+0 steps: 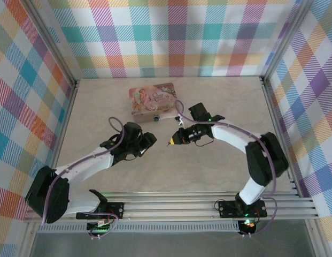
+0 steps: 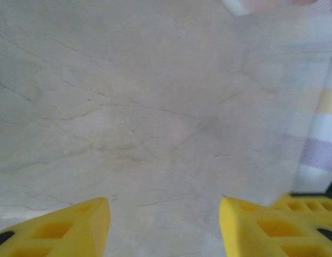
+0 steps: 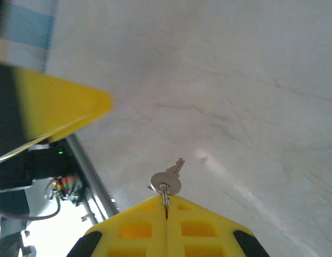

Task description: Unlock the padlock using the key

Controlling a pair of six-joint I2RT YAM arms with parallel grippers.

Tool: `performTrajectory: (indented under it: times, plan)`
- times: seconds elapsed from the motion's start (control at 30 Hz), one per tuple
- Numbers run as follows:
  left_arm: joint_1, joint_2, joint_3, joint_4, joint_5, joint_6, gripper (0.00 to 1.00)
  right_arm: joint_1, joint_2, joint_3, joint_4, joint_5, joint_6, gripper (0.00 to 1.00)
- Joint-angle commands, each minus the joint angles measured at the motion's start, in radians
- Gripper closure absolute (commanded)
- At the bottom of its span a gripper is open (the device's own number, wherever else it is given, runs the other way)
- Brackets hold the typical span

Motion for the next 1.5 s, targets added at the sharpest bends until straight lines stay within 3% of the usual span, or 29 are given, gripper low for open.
performTrajectory:
  times: [0.0, 0.33, 0.5, 0.63, 0.9, 1.47]
  plan:
    - [0.015, -0.061, -0.049, 0.170, 0.030, -0.170, 0.43, 0.004, -0.067, 0.025, -0.066, -0.056, -0.114, 1.00]
    - [0.047, -0.153, 0.053, 0.055, 0.040, -0.290, 0.52, 0.010, -0.116, 0.083, -0.136, -0.062, -0.197, 1.00]
    - [0.042, -0.080, 0.162, -0.009, 0.140, -0.306, 0.52, 0.040, -0.185, 0.045, -0.081, -0.075, -0.308, 1.00]
    - [0.017, -0.021, 0.204, -0.035, 0.143, -0.350, 0.53, 0.051, -0.219, 0.028, -0.053, -0.088, -0.386, 1.00]
    - [-0.004, 0.025, 0.184, 0.049, 0.189, -0.450, 0.57, 0.068, -0.221, 0.033, -0.080, -0.047, -0.464, 1.00]
    - [-0.090, 0.104, 0.167, 0.211, 0.181, -0.604, 0.60, 0.068, -0.248, -0.045, 0.093, 0.058, -0.370, 1.00]
